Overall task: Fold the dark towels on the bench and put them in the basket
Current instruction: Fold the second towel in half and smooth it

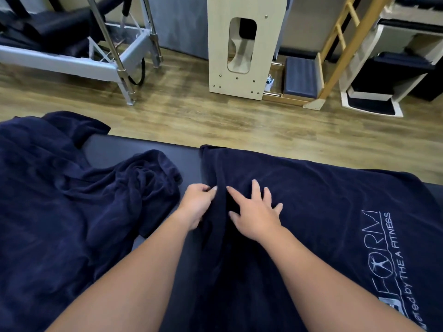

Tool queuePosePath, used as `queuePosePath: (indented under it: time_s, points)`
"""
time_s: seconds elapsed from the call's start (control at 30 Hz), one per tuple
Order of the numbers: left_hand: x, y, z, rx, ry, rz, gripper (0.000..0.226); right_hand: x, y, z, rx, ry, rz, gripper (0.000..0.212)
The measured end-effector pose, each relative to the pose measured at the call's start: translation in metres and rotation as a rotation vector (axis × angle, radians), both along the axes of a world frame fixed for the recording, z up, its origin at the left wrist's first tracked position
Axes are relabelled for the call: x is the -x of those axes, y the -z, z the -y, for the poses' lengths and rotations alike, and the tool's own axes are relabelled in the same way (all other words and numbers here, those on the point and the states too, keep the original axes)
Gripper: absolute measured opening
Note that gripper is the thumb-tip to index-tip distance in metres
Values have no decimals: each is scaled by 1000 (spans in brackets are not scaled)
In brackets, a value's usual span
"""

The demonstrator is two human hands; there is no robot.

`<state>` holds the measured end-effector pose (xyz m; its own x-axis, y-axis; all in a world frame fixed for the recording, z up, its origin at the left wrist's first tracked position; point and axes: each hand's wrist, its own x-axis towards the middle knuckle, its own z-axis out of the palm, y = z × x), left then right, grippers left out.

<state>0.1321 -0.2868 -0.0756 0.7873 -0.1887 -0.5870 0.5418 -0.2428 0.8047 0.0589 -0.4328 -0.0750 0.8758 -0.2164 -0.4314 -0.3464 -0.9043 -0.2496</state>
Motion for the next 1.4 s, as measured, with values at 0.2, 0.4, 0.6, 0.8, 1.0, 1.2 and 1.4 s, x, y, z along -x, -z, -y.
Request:
queuePosePath:
  time_s: [0.2,0.4,0.6,0.8,1.0,1.2,1.4]
  points:
    - [-31,15,-1,-150,-31,116,22,0,4,3,-8,-57,-78,84]
    - [-37,-3,-19,-234,-223,75,19,15,4,22,109,31,-107,94]
    - [31,-20,-33,-698,589,29,40,70,9,-9,129,-180,24,92]
    - [90,-13,-51,-222,-103,-118,36,120,9,-40,79,-287,55,93]
    - [146,-19,-74,-366,269,-166,29,135,9,-57,50,-327,37,79]
    - [169,-23,-91,-40,-151,-164,20,158,5,-62,4,-225,20,75]
    - [213,-21,-98,90,-60,-387,29,209,0,-67,-6,-278,-45,73]
